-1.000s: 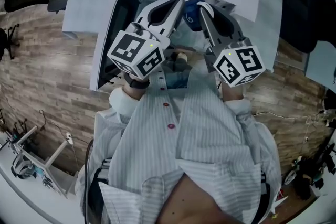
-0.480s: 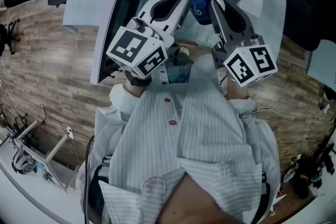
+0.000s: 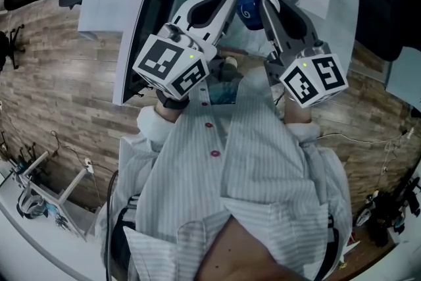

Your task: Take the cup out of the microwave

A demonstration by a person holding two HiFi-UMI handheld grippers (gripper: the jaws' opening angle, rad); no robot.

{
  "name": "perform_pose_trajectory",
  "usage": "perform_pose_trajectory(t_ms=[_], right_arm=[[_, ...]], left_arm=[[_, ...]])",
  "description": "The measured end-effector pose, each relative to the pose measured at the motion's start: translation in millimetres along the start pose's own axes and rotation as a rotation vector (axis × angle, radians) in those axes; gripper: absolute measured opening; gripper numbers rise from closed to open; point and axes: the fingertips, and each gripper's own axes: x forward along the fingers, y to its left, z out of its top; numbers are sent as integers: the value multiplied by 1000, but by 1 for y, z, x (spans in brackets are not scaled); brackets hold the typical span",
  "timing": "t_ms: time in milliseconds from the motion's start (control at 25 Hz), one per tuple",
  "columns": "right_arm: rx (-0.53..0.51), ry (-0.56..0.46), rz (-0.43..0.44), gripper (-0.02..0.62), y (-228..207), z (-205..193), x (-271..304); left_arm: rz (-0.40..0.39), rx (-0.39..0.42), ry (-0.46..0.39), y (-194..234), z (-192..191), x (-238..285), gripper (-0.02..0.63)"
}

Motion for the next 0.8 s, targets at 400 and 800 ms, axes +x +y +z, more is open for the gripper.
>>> perform_pose_trajectory(t_ms=[400,800], right_arm=[[-6,6,1,86,1,0,0],[-6,14,13,86,2,-2,-1]], left_arm=[[-3,2,-3,0,1,0,9],[-64,-7,23,5,9,-1,9]])
